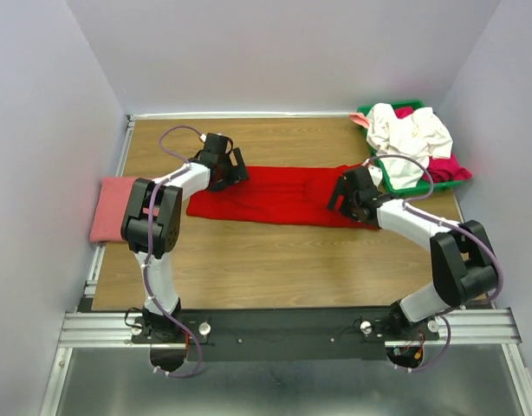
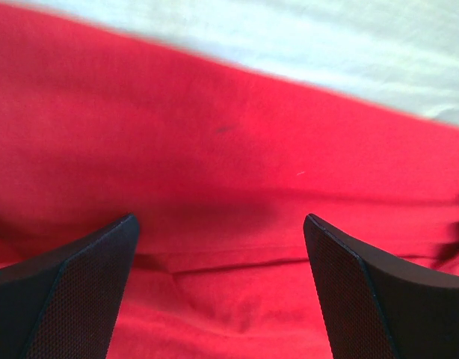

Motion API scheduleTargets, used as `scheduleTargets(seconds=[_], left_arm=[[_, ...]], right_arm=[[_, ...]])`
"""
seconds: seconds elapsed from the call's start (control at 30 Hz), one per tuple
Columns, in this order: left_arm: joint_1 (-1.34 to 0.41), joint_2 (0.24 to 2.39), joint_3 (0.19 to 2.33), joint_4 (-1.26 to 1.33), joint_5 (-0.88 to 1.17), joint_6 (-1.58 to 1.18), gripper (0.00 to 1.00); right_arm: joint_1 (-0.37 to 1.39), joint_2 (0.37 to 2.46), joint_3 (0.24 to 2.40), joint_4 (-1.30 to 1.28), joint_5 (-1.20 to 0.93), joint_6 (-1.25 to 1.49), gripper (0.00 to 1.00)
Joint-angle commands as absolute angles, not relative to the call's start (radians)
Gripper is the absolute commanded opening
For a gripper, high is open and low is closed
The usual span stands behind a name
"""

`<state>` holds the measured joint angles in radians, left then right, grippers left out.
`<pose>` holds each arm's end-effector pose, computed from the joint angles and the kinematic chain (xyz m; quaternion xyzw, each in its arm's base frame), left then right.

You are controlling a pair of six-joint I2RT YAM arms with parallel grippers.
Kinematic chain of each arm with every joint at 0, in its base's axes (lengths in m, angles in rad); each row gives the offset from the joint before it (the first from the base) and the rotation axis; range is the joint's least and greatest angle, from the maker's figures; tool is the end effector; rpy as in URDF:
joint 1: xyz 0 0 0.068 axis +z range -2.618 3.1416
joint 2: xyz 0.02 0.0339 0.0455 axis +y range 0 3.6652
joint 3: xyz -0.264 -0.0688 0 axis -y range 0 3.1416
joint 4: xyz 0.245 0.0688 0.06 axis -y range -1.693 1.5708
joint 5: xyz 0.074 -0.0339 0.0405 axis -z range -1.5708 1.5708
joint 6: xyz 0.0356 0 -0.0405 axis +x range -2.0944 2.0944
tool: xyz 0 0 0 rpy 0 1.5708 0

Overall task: Fold and stack the t-shirts
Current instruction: Fold the tshirt

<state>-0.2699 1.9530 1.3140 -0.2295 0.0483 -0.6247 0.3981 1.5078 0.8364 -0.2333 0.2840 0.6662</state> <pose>0.4060 -0.1141 0.1769 -0.1575 0.9254 -0.1692 0.3002 0.2798 0.1069 0.1865 0.1709 0.9210 0.0490 0.3467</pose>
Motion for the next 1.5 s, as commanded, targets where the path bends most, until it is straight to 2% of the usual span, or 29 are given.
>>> scheduleTargets(seconds=[0.0, 0.23, 0.43, 0.53, 0.63, 0.73, 0.83, 0.93, 1.2, 1.33, 1.47], left_arm=[[-0.278, 1.967, 1.269, -0.201, 0.077, -0.621, 0.98], [-0.35, 1.887, 1.114, -0.206, 0.017, -0.637, 0.98], [-0.428, 1.749, 0.908, -0.18, 0.009, -0.748, 0.99], [-0.533, 1.681, 0.821, -0.163, -0.022, -0.822, 0.98], [-0.65, 1.664, 0.764, -0.149, 0.001, -0.885, 0.98], [-0.777, 1.683, 0.742, -0.117, 0.086, -0.928, 0.98], [-0.9, 1.712, 0.776, -0.104, 0.1, -0.965, 0.98], [-0.949, 1.743, 0.843, -0.11, 0.101, -0.967, 0.98], [-0.977, 1.675, 0.934, -0.181, 0.017, -0.953, 0.98], [-1.015, 1.608, 0.98, -0.283, -0.057, -0.937, 0.98], [-1.08, 1.504, 0.994, -0.37, -0.155, -0.968, 0.98]], right_arm=[[0.345, 1.597, 0.86, -0.232, 0.328, 0.703, 1.0], [0.29, 1.899, 1.146, -0.221, 0.241, 0.594, 1.0], [0.288, 2.143, 1.418, -0.224, 0.063, 0.505, 1.0], [0.288, 2.232, 1.546, -0.229, 0.006, 0.477, 1.0], [0.288, 2.293, 1.638, -0.23, -0.2, 0.45, 1.0], [0.29, 2.391, 1.773, -0.239, -0.374, 0.426, 1.0], [0.291, 2.48, 1.903, -0.247, -0.431, 0.443, 1.0], [0.293, 2.555, 2.014, -0.271, -0.477, 0.479, 1.0], [0.293, 2.482, 2.059, -0.308, -0.384, 0.453, 1.0], [0.285, 2.349, 2.158, -0.386, -0.307, 0.451, 1.0], [0.284, 2.185, 2.084, -0.385, -0.253, 0.477, 1.0]])
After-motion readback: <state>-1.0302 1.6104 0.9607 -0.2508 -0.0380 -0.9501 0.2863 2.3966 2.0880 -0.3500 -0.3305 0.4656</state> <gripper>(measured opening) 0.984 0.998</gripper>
